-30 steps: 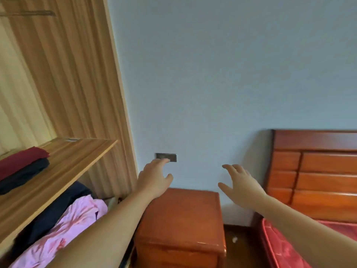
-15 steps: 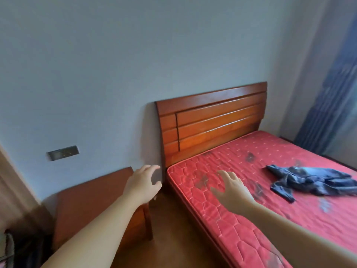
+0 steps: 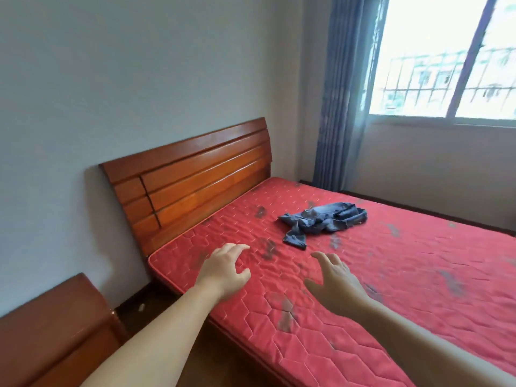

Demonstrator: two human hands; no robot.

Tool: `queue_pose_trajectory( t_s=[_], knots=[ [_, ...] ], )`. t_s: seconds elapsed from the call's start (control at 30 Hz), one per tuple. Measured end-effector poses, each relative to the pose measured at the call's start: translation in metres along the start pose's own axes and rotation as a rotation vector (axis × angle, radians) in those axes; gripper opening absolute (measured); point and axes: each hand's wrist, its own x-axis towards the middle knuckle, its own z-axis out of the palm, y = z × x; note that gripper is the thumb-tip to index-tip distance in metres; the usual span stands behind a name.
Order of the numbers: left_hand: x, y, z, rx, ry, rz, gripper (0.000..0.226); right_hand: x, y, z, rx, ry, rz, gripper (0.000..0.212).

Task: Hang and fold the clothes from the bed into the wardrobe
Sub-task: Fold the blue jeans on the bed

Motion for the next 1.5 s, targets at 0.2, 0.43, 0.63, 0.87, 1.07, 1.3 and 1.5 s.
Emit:
queue_pose_trajectory(
  t_s=[0.2,0.43,0.63,0.87,1.07,1.3,1.5],
  knots=[
    [0.04,0.055,0.011,-0.019,-0.012,0.139,0.054,0.006,0.034,-0.042,-0.037,0.096,0.091,0.067],
    [0.087,0.033,0.026,0.015,-0.056,0.183,0.056,0.045,0.02,-0.047,-0.057,0.163,0.112,0.066],
    [0.119,0.017,0.055,0.069,-0.143,0.176,0.057,0.082,0.033,-0.045,-0.079,0.153,0.149,0.066],
    [0.204,-0.003,0.079,0.086,-0.176,0.158,0.056,0.171,0.065,-0.018,-0.059,0.108,0.195,0.065],
    [0.305,-0.026,0.105,0.15,-0.232,0.096,0.055,0.286,0.101,0.019,0.041,0.052,0.232,0.065],
    [0.401,-0.048,0.127,0.15,-0.284,0.062,0.055,0.386,0.127,0.038,0.034,-0.044,0.3,0.065],
    [0.492,-0.08,0.152,0.122,-0.323,0.085,0.055,0.464,0.137,0.053,-0.028,-0.059,0.362,0.064]
  ],
)
